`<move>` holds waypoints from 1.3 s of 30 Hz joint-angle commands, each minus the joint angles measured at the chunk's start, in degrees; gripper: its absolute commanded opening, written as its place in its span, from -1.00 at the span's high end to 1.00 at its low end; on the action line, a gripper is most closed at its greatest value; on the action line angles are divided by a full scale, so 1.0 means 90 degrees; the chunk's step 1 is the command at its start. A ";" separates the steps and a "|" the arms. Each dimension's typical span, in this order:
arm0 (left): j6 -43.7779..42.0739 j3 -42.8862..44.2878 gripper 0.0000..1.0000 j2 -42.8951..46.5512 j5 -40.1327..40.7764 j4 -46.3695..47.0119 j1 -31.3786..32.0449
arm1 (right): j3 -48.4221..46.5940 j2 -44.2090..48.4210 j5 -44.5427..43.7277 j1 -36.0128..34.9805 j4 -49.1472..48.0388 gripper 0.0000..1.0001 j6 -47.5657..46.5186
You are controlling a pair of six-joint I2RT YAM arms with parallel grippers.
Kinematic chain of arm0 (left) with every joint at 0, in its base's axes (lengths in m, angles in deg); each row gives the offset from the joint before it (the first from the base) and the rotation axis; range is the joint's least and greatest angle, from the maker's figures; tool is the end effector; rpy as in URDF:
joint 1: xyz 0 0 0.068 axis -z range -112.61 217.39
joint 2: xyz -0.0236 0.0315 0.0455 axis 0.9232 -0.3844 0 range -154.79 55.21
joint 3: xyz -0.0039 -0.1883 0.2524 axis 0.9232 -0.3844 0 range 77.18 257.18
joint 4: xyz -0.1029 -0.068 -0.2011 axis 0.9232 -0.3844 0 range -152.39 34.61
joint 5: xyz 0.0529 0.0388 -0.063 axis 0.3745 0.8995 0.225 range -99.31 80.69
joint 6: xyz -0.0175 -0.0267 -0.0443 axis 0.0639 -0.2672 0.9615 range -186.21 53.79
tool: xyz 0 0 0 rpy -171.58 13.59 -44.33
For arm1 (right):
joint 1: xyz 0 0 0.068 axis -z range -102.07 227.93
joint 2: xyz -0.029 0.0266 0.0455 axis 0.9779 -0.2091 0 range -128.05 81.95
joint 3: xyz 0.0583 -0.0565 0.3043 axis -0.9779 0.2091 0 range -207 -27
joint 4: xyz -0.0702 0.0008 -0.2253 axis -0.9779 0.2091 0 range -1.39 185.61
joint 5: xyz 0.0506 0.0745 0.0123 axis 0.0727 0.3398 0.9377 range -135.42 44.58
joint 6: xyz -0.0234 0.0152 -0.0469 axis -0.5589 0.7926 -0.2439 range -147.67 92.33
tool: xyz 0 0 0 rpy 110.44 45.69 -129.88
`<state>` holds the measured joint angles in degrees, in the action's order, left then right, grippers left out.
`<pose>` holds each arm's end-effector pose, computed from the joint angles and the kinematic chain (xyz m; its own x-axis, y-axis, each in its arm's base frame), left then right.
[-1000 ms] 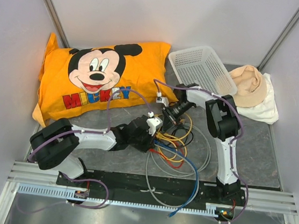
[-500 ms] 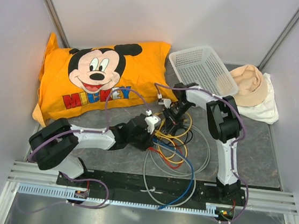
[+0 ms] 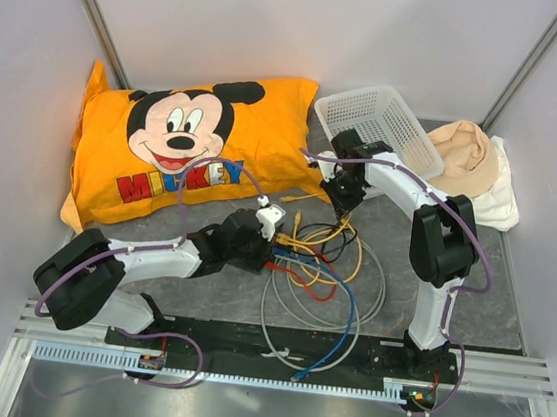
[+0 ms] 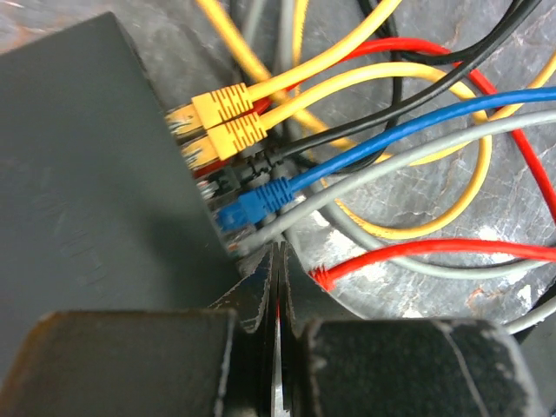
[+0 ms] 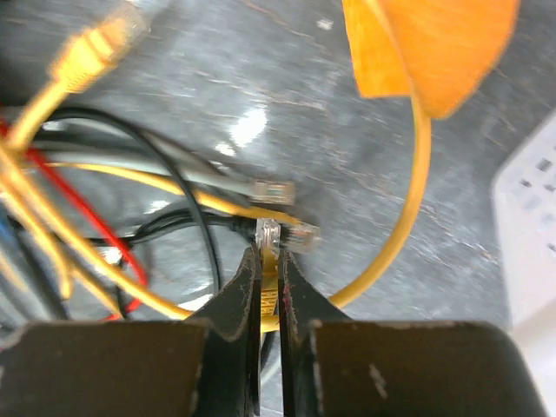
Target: Pull the plug from the switch port
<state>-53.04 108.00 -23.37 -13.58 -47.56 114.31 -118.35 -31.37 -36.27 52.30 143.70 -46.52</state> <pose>0.1582 -0.1732 0.2231 -0.6016 0.3107 -0.7359 0.6473 0.7294 -0.2212 0.3496 0.1742 0.2627 -0.6832 -0.6816 -0.2621 -0.7185 0.6916 0.0742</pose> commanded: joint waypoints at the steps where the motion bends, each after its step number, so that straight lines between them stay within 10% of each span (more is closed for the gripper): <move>1: -0.0516 -0.0086 0.97 0.0129 0.0319 -0.0041 -0.0193 | 0.0033 0.0169 -0.1201 0.0064 -0.0261 0.89 -0.0045; 3: -0.0535 0.0012 0.97 0.0099 0.0328 0.0037 -0.0310 | -0.0210 0.0101 -0.1290 0.0064 -0.0330 0.85 -0.0024; 7: -0.0535 0.0207 0.97 0.0127 0.0280 0.0057 -0.0515 | -0.0834 0.0032 -0.0804 0.0055 -0.0282 -0.03 -0.0258; 13: -0.0262 0.0880 0.95 0.0567 -0.0910 -0.0411 -0.0925 | -0.1149 0.0529 0.0465 0.0064 0.0022 -0.50 -0.0581; 23: 0.0851 0.1429 0.89 0.0997 -0.0854 -0.1974 -0.1600 | -0.0728 0.0092 0.3853 0.0006 -0.0008 -0.51 0.0356; 30: 0.0569 0.0638 0.10 0.0880 -0.1292 -0.1399 -0.2067 | -0.1314 -0.0972 0.4491 -0.0248 -0.0027 -0.55 0.0483; 39: 0.0802 -0.0192 0.22 0.0871 -0.1683 -0.1027 -0.2732 | -0.1217 -0.1568 0.5028 -0.0404 -0.0213 -0.40 0.0698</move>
<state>-47.73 108.70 -15.37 -24.97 -60.76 91.80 -127.33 -43.69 3.90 48.85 143.24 -41.45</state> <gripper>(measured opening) 0.438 0.705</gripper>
